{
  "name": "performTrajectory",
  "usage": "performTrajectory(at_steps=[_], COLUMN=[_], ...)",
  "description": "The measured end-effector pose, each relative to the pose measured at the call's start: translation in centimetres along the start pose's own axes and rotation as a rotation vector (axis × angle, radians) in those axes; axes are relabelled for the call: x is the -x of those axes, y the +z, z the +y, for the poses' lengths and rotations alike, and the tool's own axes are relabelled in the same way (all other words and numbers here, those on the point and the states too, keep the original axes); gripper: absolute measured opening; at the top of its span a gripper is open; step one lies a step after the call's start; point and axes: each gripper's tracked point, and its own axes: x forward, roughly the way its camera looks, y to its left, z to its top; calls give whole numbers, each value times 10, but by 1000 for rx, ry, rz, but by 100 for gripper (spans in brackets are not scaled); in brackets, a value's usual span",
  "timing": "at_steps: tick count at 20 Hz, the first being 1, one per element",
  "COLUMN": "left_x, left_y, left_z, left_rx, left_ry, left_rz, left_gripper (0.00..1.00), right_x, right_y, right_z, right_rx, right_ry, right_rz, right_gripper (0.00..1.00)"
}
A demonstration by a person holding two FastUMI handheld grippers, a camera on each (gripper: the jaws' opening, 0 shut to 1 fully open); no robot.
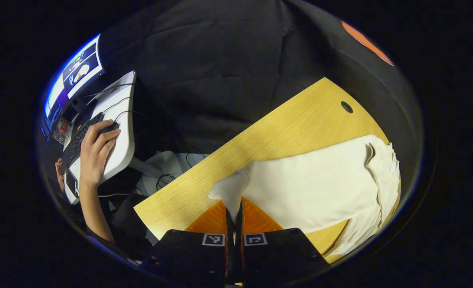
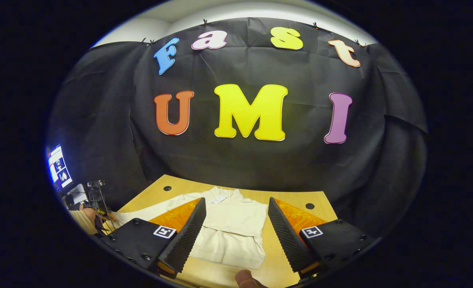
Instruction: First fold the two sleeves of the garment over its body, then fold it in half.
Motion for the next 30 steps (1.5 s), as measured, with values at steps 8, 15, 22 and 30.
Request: performTrajectory(at_steps=[8,15,22,30], left_x=[40,74,98,115], left_y=[42,64,51,-35], left_z=[-54,-164,-300,-462], left_rx=[-68,-182,-303,-506], left_ry=[-43,-145,-255,-393], left_rz=[-61,-113,-131,-98], left_gripper=[3,3,3,3], right_x=[8,9,7,10], right_y=[-15,-15,-16,-46], right_z=[-37,-68,-112,-154], right_rx=[-32,-65,-62,-59], right_ry=[-29,-51,-120,-182], right_rz=[30,25,20,91], right_gripper=[94,97,98,95])
